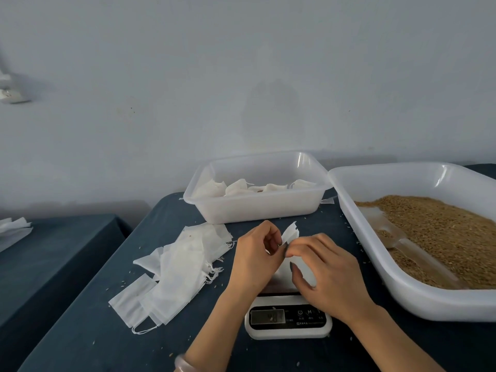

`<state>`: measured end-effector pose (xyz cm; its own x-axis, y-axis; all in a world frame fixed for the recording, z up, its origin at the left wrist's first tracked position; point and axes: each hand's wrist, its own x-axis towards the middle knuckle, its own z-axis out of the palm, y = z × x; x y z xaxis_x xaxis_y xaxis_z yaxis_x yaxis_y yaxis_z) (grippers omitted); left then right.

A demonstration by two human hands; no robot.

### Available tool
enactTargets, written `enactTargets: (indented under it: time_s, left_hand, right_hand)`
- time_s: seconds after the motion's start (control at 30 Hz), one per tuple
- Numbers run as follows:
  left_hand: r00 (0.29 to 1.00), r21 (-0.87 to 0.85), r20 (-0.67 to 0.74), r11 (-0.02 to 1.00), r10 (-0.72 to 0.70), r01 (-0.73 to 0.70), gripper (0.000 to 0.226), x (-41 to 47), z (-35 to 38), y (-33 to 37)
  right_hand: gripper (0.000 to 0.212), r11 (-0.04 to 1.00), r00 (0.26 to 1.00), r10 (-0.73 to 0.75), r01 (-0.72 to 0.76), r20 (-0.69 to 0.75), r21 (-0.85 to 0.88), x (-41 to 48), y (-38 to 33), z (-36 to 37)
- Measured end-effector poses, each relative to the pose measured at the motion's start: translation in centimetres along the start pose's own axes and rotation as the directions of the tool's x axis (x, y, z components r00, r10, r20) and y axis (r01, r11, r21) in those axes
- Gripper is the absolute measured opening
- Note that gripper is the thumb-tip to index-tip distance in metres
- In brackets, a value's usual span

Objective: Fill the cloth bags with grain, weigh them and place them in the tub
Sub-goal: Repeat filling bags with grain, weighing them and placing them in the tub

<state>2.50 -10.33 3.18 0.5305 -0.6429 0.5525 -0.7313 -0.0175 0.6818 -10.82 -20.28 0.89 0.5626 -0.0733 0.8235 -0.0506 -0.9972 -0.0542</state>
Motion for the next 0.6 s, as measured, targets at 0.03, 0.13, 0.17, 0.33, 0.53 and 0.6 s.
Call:
enactTargets:
  time_s: [0.03,0.13,0.17,0.33,0.53,0.6]
  left_hand:
    - [1.0,-0.005,-0.006,1.0,-0.002,0.002,0.032,0.0,0.0,0.0]
    - [1.0,-0.022,-0.019,1.0,0.001,-0.002,0.027,0.0,0.0,0.0]
    - [1.0,-0.021,-0.022,1.0,0.008,-0.009,0.027,0.0,0.0,0.0]
    - [0.999,-0.1,-0.051,0.995,-0.005,0.0,0.026,-0.1,-0.1,0.5]
    - [0.994,0.02,0.038,0.994,0.103,-0.104,0.011,-0.4,-0.4,1.3]
    - [0.978,-0.004,0.065,0.981,0.196,-0.196,0.007,-0.4,-0.9,1.5]
  right_hand:
    - [0.018,1.0,1.0,0.02,-0.019,0.023,-0.019,0.0,0.0,-0.1]
    - [0.024,0.996,0.996,0.048,-0.042,0.073,-0.078,0.1,0.1,-0.4]
    - [0.024,0.994,0.996,0.054,-0.047,0.077,-0.095,0.1,0.1,-0.4]
    - [0.027,0.982,0.994,0.101,-0.091,0.053,-0.166,0.3,0.0,-0.3]
    - [0.028,0.981,0.998,0.065,-0.061,0.014,-0.183,0.1,0.4,-0.4]
    - [0.026,0.99,0.999,0.039,-0.042,-0.027,-0.136,0.0,0.5,-0.3]
